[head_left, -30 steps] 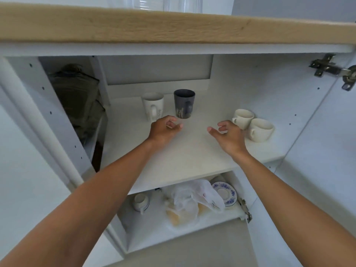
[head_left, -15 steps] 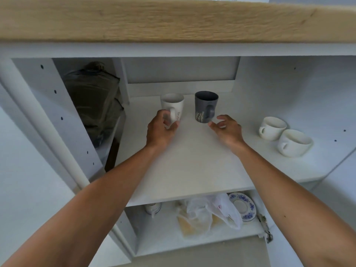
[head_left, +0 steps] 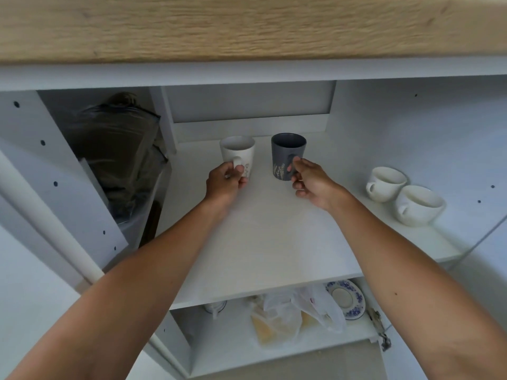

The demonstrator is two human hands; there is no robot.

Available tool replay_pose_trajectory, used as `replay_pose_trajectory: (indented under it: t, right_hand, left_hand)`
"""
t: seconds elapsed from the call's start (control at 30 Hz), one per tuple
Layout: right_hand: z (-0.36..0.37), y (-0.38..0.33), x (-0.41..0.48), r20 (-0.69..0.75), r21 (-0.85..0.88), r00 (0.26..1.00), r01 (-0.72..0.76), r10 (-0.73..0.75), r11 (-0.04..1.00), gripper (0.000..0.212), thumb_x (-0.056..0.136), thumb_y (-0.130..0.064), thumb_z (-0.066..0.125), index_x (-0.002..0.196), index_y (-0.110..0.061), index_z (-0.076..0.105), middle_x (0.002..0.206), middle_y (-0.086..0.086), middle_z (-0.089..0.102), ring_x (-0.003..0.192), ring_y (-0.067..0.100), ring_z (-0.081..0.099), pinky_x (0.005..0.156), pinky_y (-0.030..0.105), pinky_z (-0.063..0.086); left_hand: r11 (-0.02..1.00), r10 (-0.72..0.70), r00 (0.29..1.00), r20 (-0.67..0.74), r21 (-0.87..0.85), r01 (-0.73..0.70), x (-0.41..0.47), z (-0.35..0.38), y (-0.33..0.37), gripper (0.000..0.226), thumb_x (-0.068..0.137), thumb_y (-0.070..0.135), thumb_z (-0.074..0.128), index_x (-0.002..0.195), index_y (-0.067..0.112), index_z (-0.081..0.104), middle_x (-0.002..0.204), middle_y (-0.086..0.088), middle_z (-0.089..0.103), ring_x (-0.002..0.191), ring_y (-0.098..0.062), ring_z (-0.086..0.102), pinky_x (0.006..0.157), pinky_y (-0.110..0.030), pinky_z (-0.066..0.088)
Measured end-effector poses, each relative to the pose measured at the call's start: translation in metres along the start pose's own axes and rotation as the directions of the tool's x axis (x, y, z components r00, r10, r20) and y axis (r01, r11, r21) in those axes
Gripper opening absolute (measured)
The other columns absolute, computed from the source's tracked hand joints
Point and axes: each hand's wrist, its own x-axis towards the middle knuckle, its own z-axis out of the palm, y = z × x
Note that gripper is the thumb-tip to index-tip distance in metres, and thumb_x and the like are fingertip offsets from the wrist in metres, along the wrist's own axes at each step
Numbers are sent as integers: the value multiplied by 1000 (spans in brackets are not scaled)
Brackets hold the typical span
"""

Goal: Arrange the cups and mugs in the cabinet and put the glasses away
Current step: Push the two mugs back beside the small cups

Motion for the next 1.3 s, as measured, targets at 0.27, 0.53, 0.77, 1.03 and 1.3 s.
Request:
replay_pose_trajectory:
  t: [0.27,0.53,0.77,1.03,1.3]
  right_hand:
    - [-3,19,-15,-240,133,967,125,-91,983,34,105,-34,45,78,-15,54,64,0,45,52,11,36,40,19,28]
    - [-25,30,-20,-502,200,860,217,-90,956,30,104,-31,43,78,-18,51,66,-1,46,52,11,37,43,21,28]
    - [-32,28,-14,-621,291,782,282,-44,914,26,104,-30,43,85,-15,51,69,3,44,53,12,36,39,18,28]
    - [-38,27,3,-710,261,701,337,-56,905,33,105,-31,39,78,-17,50,69,6,47,60,18,43,48,24,37]
    - [-45,25,16,-751,208,659,303,-47,930,28,104,-31,39,84,-19,55,77,6,55,70,21,55,56,27,46]
  left_hand:
    - [998,66,993,96,-24,-64,10,2,-5,14,99,8,53,92,4,65,73,-4,58,57,-2,56,63,-15,50]
    - [993,102,958,269,-77,-84,25,48,-4,13,100,6,52,93,4,63,75,-4,59,56,3,57,63,-15,51]
    - [988,122,913,389,-138,-73,31,95,4,21,101,6,51,83,10,62,76,-7,57,56,2,56,63,-14,52]
    - [987,120,872,474,-153,-52,39,130,6,23,100,1,51,81,10,61,80,-3,59,62,-5,55,64,-15,52]
    - [986,129,839,528,-162,-50,50,157,6,26,99,-1,50,79,12,60,81,-1,59,60,-3,55,66,-18,52]
